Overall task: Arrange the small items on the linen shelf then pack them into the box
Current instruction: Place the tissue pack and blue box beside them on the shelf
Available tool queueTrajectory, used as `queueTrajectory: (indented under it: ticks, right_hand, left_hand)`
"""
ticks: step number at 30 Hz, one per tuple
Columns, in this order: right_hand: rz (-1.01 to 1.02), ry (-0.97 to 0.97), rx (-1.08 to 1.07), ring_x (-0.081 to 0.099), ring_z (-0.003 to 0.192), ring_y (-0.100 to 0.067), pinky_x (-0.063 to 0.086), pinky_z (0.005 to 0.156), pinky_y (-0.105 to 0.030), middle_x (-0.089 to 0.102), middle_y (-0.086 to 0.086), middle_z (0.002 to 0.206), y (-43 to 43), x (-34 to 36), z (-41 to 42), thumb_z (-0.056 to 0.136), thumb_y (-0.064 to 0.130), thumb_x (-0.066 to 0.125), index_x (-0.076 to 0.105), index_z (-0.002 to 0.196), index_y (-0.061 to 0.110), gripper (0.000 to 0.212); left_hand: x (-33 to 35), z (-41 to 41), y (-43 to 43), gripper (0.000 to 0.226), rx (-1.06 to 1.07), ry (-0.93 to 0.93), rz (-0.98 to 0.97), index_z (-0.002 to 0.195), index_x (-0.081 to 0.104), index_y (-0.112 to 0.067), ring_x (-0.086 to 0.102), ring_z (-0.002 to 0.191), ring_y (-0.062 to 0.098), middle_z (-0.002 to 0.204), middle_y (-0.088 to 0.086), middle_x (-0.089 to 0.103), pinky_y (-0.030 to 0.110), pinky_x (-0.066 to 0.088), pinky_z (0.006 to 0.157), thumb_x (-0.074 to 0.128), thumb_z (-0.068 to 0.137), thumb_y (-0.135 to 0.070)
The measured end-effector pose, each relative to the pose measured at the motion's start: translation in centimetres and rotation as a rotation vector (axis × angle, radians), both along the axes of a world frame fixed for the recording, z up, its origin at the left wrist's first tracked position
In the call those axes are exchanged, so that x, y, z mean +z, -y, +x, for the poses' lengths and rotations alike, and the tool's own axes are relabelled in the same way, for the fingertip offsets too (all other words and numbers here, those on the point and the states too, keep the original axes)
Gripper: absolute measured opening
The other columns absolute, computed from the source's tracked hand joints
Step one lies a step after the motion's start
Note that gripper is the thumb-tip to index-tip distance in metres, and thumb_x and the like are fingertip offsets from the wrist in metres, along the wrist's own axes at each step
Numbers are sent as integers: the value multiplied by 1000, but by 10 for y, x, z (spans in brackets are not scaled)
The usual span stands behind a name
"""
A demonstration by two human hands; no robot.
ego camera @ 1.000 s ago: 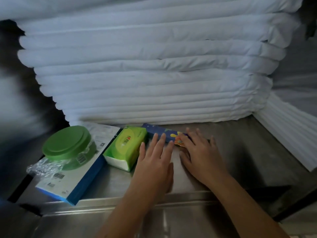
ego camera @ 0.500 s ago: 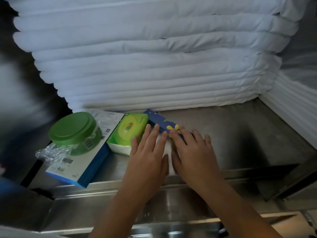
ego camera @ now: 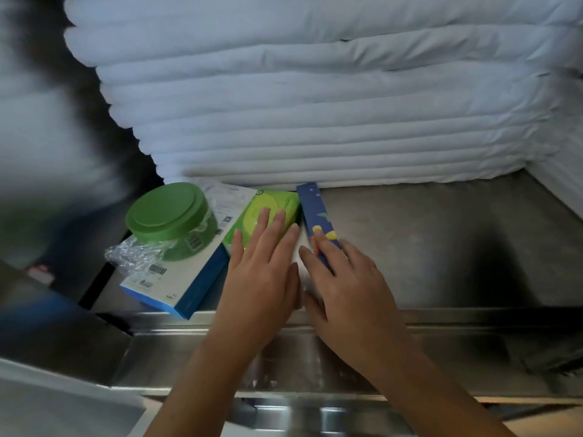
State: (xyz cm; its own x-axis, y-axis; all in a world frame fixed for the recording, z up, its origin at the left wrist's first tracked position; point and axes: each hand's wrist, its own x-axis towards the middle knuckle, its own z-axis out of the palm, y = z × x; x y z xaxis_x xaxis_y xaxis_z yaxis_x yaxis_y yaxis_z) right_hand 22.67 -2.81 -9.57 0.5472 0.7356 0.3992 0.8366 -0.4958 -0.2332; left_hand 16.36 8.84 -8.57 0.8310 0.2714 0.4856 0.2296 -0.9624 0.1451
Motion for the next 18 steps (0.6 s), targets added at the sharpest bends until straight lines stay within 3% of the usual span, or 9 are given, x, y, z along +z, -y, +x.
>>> queueTrajectory:
  ticks: [3,6,8,16,18]
  right_hand:
    - [-2,12,58,56,111,-42,50,84,-54,57,-20,126,-1,-3,4,70,23,78,65,114,7,49]
    - [-40,41,108,49,120,-42,44,88,-57,52,-20,132,2,-4,12,72,32,77,62,120,8,56]
    - [-61,23,144,38,129,-41,37,96,-57,44,-18,140,4,-5,19,78,37,71,55,128,9,60]
    - [-79,3,155,17,139,-35,22,108,-50,26,-13,150,5,-11,18,89,41,55,38,140,10,62]
    - [-73,23,129,24,137,-37,27,105,-52,32,-15,148,6,-11,16,87,38,59,43,137,8,61]
  left_hand:
    - [-3,0,-6,48,7,-3,24,120,59,5,38,125,47,131,26,50,64,13,95,74,75,-1]
    - [-4,2,-12,42,28,-6,45,118,59,6,41,123,48,129,27,51,63,15,95,65,78,-5]
    - [-5,3,-15,44,42,-14,42,119,59,6,41,123,48,129,27,51,63,17,95,59,77,-10]
    - [-13,7,-13,52,44,-54,42,117,59,9,52,115,45,123,28,56,65,37,90,77,69,-3]
    - [-13,6,-12,52,41,-57,45,116,59,9,53,114,45,122,29,56,64,39,90,78,68,-2]
